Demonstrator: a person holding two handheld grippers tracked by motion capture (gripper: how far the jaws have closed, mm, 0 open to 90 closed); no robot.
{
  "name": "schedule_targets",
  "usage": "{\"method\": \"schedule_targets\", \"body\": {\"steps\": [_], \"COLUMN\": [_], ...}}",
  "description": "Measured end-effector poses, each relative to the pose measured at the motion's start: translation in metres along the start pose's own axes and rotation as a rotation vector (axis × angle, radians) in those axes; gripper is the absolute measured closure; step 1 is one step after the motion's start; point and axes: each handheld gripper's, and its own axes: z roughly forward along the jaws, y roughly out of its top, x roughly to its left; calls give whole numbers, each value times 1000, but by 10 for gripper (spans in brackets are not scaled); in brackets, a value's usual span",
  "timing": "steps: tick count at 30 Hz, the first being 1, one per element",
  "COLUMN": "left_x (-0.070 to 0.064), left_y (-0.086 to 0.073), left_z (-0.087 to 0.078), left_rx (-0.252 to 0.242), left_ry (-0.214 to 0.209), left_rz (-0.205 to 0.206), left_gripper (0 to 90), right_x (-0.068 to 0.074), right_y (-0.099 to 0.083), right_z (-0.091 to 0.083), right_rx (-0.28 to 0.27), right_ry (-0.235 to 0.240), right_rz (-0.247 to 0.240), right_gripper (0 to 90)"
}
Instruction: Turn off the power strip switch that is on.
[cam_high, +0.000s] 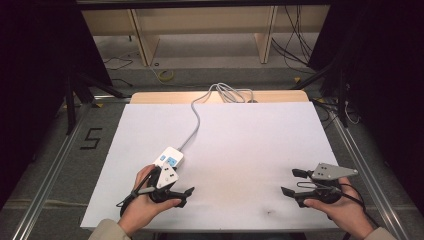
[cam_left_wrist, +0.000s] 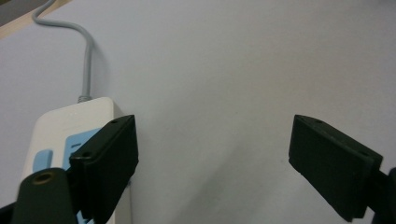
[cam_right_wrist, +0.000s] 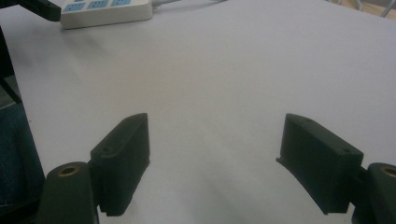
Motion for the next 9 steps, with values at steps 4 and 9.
{"method": "schedule_targets", "body": {"steps": [4, 9], "left_x": [2, -6], "left_y": [-1, 8], "left_z": [0, 5], "left_rx": [2, -17], "left_ry": [6, -5], "left_rz": [-4, 11], "left_gripper": [149, 149], "right_x": [0, 0], "right_y": [0, 0], "right_z": [0, 0], "right_rx": [1, -1], "right_ry": [1, -2], "right_rz": [-1, 2], "right_gripper": [247, 246]}}
